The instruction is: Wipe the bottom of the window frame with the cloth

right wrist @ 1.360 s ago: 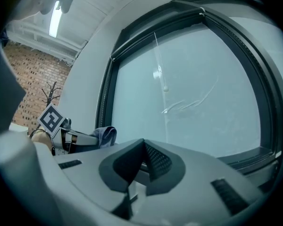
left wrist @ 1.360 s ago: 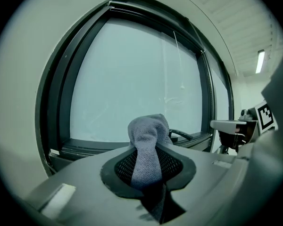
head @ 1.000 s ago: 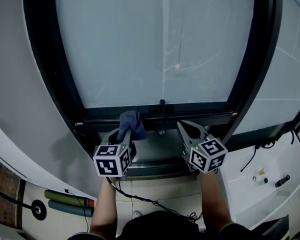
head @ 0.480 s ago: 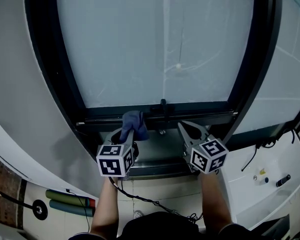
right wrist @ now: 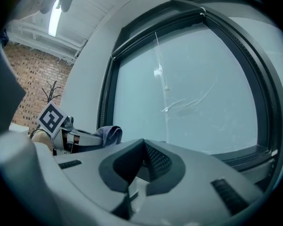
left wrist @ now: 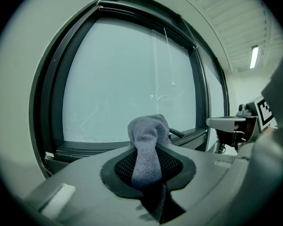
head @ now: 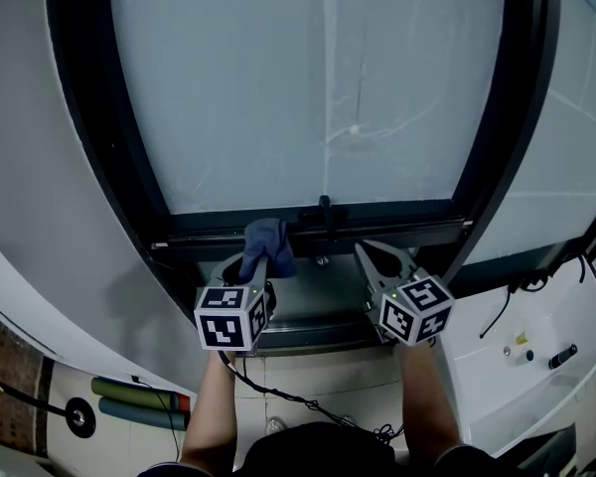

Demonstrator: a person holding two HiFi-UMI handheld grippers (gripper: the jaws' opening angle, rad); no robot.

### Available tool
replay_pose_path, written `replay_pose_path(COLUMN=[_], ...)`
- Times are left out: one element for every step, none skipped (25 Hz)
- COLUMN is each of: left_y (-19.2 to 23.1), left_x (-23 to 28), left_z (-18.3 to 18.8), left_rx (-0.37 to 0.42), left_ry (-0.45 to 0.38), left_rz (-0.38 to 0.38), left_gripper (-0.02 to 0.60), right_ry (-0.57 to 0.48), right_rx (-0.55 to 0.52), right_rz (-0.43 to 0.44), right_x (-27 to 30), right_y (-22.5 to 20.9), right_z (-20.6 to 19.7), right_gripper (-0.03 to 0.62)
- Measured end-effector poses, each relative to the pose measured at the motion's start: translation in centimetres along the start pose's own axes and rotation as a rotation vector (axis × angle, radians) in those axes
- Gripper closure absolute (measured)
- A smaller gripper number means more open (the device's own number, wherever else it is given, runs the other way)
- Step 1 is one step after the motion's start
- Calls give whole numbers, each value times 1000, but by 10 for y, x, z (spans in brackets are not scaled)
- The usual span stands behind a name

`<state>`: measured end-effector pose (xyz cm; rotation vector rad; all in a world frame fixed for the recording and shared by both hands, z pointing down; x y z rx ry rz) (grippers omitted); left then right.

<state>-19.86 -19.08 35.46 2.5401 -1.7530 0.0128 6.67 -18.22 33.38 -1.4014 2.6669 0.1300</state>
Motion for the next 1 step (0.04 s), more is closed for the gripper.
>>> replay_pose_path(left_y=[0], left_x=[1], left_z=[0], left_rx=[-1], left_ry=[1], left_rz=[-1], left_gripper=[502], right_ry=[0], right_rx=[0], right_rz=[-1], right_x=[0], right_y=[-1], right_z=[0], right_gripper=[594])
Point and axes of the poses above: the fingertips, and each gripper's own axes: x forward along the fingers, y to its left, z out of its top, the point moved 9 cm from there along -x, backward along the fingers, and after that the axes turned 10 degrees about -y, right-handed, at the moved point
